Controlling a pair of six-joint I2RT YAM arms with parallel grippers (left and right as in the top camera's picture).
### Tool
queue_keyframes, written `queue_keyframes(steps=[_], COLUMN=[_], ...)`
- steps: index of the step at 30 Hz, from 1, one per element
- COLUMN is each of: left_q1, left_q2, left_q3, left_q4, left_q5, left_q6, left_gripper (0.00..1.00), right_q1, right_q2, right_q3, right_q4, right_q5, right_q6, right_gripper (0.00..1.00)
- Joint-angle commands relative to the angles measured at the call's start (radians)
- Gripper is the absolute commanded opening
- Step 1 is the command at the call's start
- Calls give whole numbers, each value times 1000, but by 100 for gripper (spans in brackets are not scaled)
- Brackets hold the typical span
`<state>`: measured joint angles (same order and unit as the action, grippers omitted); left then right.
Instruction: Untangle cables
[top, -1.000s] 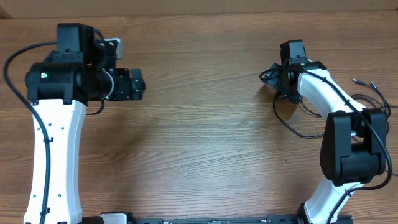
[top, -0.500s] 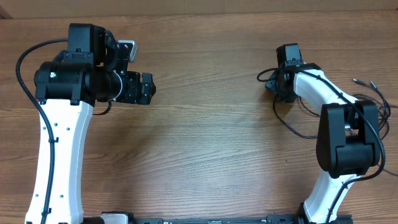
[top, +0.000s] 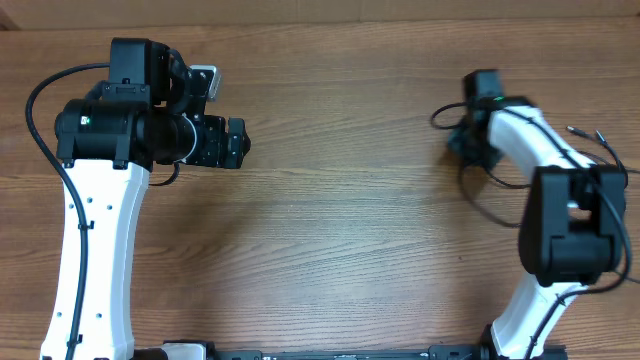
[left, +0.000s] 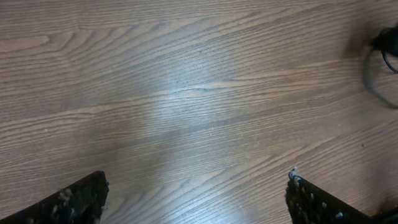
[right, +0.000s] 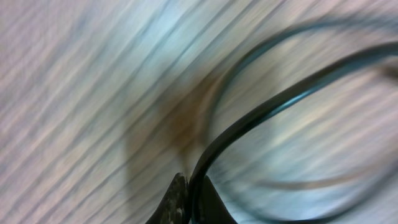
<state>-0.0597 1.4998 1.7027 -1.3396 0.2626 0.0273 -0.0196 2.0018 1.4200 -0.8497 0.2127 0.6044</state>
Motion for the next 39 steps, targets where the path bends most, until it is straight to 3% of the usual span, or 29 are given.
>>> queue_keyframes(steps=[1, 8, 12, 14, 16, 18, 22, 30, 36, 39], left_q1=[-7, -7, -7, -7, -7, -7, -7, -7, -7, -7], left_q2=[-14, -14, -14, -14, -14, -14, -14, -14, -11, -1], left_q3=[17, 16, 17, 17, 16, 17, 17, 16, 16, 17], left_q4=[0, 0, 1, 2, 3, 5, 12, 79, 107, 76], left_q5=[19, 19, 19, 19, 19, 19, 19, 19, -13, -144], left_q6=[18, 18, 18, 18, 18, 18, 18, 18, 3, -106], left_gripper=[90, 90, 90, 90, 91, 92, 97, 100, 100, 100], right_q1=[-111, -382, -468, -495, -505, -504, -484, -391, -270, -204], right_q2=[-125, -161, -159, -159, -159, -159, -160, -167, -190, -214], right_q3=[145, 356, 353, 353, 353, 353, 354, 354, 354, 354], right_q4=[-57, -205, -210, -211, -210, -204, -206, -328, -399, -429], right_q5=[115, 142, 60, -6, -82, -157, -297, -566, -559, -518], right_q6=[-91, -89, -90, -90, -97, -164, -275, -493, -554, -552], right_gripper=[4, 4, 6, 23, 56, 72, 88, 100, 100, 100])
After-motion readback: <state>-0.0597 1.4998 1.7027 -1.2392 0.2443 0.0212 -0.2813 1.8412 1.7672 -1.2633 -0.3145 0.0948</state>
